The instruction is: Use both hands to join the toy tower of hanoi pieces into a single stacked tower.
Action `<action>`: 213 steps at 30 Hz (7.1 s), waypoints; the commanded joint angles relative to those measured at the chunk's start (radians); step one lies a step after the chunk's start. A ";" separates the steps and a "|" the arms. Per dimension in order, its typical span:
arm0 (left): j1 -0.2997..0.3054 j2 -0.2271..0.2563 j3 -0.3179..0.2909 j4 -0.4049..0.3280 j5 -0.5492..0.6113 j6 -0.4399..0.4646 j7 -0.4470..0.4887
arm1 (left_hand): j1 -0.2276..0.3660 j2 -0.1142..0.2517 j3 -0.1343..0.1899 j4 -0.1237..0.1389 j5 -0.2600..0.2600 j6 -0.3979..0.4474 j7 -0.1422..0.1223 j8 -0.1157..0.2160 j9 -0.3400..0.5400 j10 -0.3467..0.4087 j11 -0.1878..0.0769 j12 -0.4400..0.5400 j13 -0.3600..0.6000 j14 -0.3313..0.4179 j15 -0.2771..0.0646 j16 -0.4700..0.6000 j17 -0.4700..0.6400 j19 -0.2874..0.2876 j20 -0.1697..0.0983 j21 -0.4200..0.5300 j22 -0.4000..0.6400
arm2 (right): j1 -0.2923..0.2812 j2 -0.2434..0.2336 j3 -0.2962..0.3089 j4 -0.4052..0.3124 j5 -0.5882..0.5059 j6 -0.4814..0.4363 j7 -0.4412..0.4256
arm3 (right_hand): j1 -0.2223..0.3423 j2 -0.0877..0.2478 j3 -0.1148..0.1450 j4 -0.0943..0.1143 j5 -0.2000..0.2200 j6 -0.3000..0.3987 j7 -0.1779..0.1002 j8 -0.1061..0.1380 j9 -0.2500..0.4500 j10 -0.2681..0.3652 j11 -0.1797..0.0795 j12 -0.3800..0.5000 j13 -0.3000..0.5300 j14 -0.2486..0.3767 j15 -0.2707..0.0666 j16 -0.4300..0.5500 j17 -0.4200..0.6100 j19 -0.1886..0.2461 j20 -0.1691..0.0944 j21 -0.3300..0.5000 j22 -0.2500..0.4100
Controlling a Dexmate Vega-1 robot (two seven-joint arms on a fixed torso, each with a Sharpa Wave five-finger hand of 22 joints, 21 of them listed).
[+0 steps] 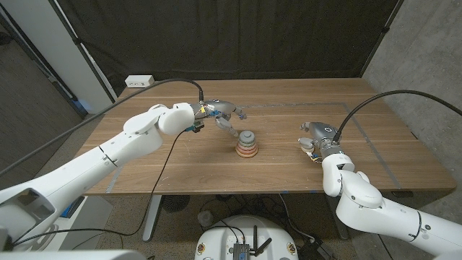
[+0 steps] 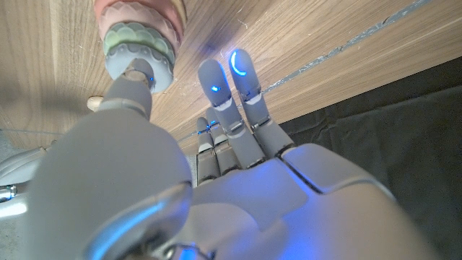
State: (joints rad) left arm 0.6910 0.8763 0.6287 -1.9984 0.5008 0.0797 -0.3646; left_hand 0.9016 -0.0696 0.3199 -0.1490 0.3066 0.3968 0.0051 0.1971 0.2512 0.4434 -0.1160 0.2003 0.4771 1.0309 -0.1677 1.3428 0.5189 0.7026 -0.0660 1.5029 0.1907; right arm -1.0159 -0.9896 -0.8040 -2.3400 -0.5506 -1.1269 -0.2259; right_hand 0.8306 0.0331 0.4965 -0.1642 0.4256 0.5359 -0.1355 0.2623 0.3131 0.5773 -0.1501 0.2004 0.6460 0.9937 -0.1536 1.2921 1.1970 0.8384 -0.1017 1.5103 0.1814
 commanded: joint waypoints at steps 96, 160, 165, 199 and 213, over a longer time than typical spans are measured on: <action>0.621 0.172 -0.311 -0.288 -0.196 0.527 0.686 | 0.021 0.040 0.020 -0.009 0.016 0.107 -0.013 0.026 -0.019 0.124 -0.020 0.023 -0.028 0.031 -0.052 0.031 -0.003 0.032 -0.138 0.004 -0.002 | -0.033 0.042 0.089 0.055 -0.026 0.161 0.027 | 0.039 -0.028 -0.003 -0.002 -0.016 0.015 0.008 0.006 0.017 -0.005 0.008 -0.003 0.004 -0.001 -0.066 -0.004 -0.010 0.001 -0.111 0.002 0.004; 0.561 0.179 -0.273 -0.263 -0.216 0.529 0.693 | 0.006 0.048 0.028 -0.008 0.018 0.134 -0.013 0.019 -0.020 0.147 -0.018 0.022 -0.032 0.029 -0.052 0.037 -0.004 0.038 -0.136 -0.006 -0.005 | 0.082 -0.071 -0.016 -0.030 -0.041 -0.051 0.259 | 0.014 -0.095 -0.052 0.000 -0.059 -0.141 0.082 -0.056 0.012 -0.190 0.050 -0.019 -0.032 -0.060 -0.065 -0.052 -0.048 -0.044 -0.108 -0.015 0.003; 0.555 0.178 -0.270 -0.264 -0.211 0.531 0.696 | 0.005 0.050 0.029 -0.009 0.018 0.137 -0.015 0.019 -0.020 0.152 -0.020 0.023 -0.031 0.029 -0.052 0.037 -0.005 0.039 -0.137 -0.007 -0.005 | 0.094 -0.074 -0.026 -0.030 -0.027 -0.061 0.261 | 0.008 -0.104 -0.063 0.003 -0.067 -0.159 0.091 -0.060 0.011 -0.208 0.053 -0.020 -0.036 -0.076 -0.064 -0.065 -0.065 -0.050 -0.107 -0.018 0.003; 0.498 0.162 -0.245 -0.222 -0.217 0.499 0.674 | 0.000 0.055 0.036 -0.010 0.019 0.147 -0.014 0.016 -0.020 0.161 -0.018 0.024 -0.028 0.034 -0.052 0.041 -0.004 0.042 -0.137 -0.010 -0.005 | 0.205 -0.061 -0.154 0.005 0.046 -0.143 0.248 | 0.015 -0.100 -0.106 0.006 -0.112 -0.195 0.095 -0.050 -0.001 -0.220 0.067 -0.004 -0.065 -0.092 -0.065 -0.068 -0.107 -0.057 -0.107 -0.027 0.003; 0.494 0.171 -0.246 -0.224 -0.213 0.495 0.667 | -0.003 0.057 0.038 -0.009 0.019 0.150 -0.014 0.016 -0.019 0.164 -0.017 0.024 -0.028 0.033 -0.052 0.041 -0.004 0.042 -0.136 -0.012 -0.005 | 0.215 -0.049 -0.178 0.024 0.091 -0.158 0.193 | 0.034 -0.091 -0.110 0.004 -0.116 -0.198 0.105 -0.048 -0.005 -0.211 0.074 0.001 -0.071 -0.087 -0.065 -0.059 -0.111 -0.056 -0.108 -0.027 0.004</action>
State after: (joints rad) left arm 1.1906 1.0422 0.3827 -2.2235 0.2870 0.5790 0.3095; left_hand 0.9004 -0.0182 0.3522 -0.1588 0.3220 0.5373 -0.0103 0.2128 0.2302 0.6003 -0.1342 0.2156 0.4477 1.0556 -0.1786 1.3766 0.5148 0.7365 -0.0788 1.4951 0.1864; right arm -0.8124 -1.0459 -0.9591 -2.3295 -0.4929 -1.2733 0.0044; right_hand 0.8546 -0.0536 0.3900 -0.1601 0.3135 0.3389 -0.0390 0.2109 0.3061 0.3556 -0.0783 0.1965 0.5742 0.9060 -0.1269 1.2271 1.0836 0.7811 -0.0839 1.4861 0.1841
